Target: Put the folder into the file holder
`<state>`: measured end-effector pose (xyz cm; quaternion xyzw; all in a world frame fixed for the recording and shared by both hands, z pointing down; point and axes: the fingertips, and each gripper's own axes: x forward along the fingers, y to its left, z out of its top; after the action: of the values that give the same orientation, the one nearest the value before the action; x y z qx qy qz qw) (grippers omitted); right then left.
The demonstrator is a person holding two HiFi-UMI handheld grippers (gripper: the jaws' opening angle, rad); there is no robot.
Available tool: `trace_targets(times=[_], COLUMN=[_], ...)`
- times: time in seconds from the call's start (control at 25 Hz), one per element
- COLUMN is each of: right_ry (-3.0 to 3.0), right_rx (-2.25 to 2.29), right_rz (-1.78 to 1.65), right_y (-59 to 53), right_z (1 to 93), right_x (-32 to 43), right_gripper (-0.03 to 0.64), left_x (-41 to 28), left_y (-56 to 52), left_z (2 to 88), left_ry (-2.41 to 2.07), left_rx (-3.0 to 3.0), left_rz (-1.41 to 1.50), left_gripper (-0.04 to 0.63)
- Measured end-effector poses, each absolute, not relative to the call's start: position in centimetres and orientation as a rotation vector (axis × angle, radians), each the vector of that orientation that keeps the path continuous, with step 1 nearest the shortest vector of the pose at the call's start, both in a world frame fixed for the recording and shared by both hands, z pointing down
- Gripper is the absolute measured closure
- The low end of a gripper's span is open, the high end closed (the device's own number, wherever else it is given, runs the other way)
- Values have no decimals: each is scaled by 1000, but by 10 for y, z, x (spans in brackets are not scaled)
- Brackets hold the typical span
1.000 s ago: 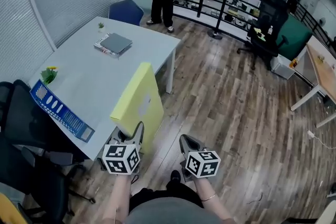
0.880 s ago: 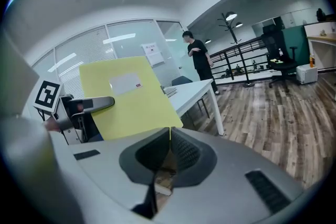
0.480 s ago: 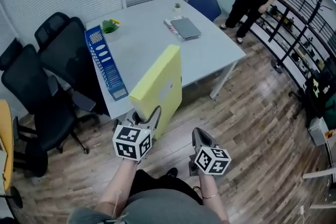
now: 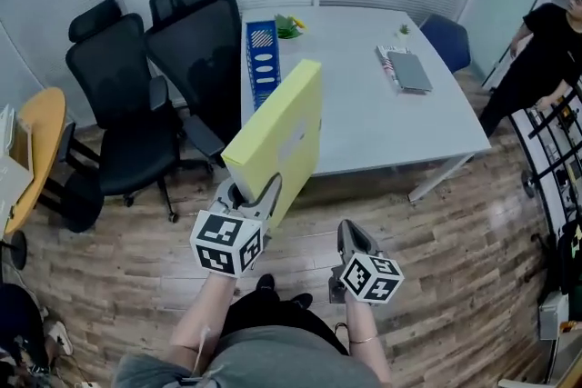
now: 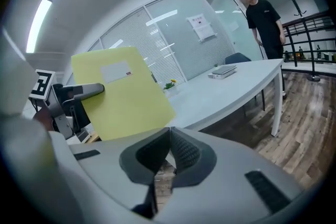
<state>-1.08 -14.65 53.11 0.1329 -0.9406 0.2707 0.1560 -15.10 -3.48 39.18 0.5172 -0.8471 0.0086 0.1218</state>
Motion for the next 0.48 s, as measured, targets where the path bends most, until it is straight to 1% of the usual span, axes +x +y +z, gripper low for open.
trace_targets(times=[0.48], right_ry=[-2690], right_rx=[229], right_rz=[705], right_y=[-111], right_z=[526], right_x=[-67], right_gripper=[609], left_x=[-201], left_y=[29], left_z=[347], left_ry=[-2659], left_rx=[1379], left_rz=[-91], left_gripper=[440])
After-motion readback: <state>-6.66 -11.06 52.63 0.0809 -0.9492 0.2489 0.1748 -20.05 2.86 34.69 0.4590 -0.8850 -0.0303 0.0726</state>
